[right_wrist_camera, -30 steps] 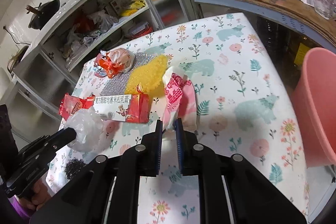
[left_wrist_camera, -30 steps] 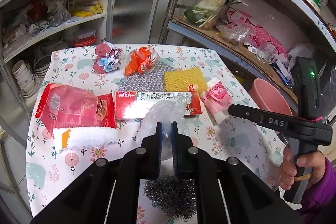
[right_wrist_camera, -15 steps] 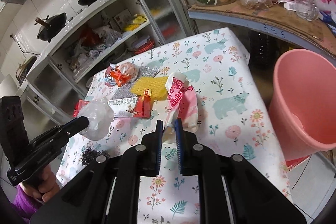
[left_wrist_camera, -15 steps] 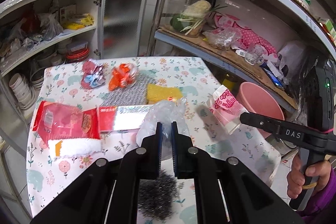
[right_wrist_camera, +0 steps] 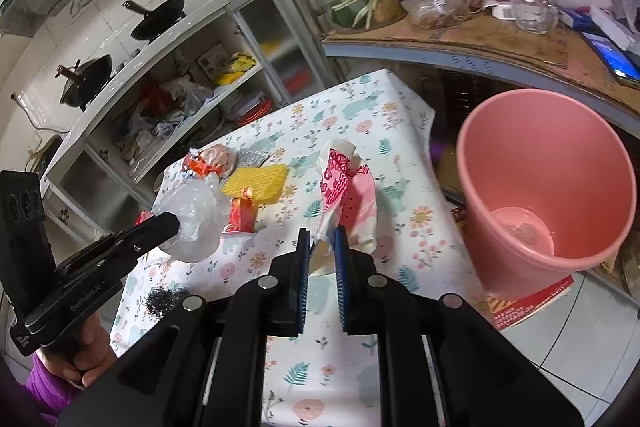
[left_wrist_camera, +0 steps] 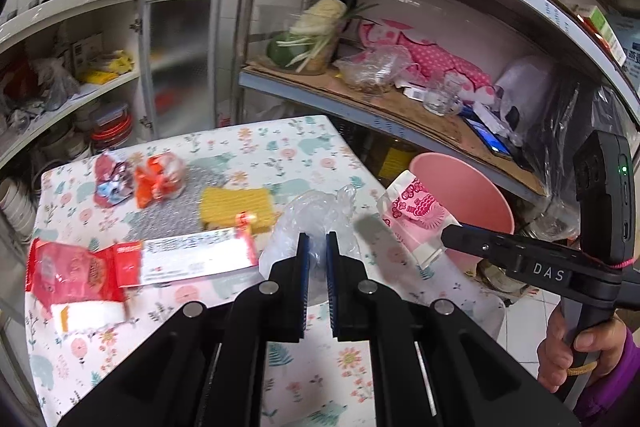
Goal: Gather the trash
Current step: 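Carry the plastic bag over the pink bucket with the left tool and release it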
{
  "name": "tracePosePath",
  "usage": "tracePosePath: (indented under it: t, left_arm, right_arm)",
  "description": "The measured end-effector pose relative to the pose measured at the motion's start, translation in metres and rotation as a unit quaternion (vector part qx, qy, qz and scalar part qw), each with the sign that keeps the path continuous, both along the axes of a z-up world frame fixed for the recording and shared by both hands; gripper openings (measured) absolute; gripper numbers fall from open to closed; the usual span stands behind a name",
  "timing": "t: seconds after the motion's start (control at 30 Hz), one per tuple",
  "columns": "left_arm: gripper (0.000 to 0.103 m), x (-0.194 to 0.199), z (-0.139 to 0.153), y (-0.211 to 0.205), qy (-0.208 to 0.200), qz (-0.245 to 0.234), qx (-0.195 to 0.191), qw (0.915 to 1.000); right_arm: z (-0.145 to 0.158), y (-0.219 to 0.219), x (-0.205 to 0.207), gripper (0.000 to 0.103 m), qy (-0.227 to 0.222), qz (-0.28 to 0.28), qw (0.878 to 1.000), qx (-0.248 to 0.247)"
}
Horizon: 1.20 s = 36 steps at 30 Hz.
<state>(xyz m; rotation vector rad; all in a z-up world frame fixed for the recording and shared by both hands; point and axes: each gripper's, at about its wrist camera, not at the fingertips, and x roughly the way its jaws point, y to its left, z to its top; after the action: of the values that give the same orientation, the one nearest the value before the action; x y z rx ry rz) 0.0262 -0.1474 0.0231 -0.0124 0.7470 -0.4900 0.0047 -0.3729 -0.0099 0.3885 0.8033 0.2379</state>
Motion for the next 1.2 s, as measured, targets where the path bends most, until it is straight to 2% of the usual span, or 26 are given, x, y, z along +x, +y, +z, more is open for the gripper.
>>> tracePosePath:
  t: [0.83, 1.1, 1.13, 1.2]
  left_arm:
    - [0.007, 0.013, 0.006, -0.075, -0.020, -0.048, 0.024, 0.9983]
    - [0.007, 0.016, 0.006, -0.088, -0.022, -0.060, 0.026, 0.9976]
    - [0.007, 0.016, 0.006, -0.089, -0.021, -0.061, 0.027, 0.9976]
    - [0.007, 0.017, 0.005, -0.092, -0.020, -0.063, 0.028, 0.9974]
  right_arm:
    - [0.002, -0.038, -0.018, 0.013, -0.012, -0.048, 0.999, 0.010]
    - [0.003, -0.055, -0.022, 0.012, -0.018, -0.060, 0.998, 0.013]
    - [0.004, -0.057, -0.022, 0.011, -0.021, -0.062, 0.998, 0.014]
    - [0.008, -0.063, -0.021, 0.003, -0.027, -0.067, 0.997, 0.014]
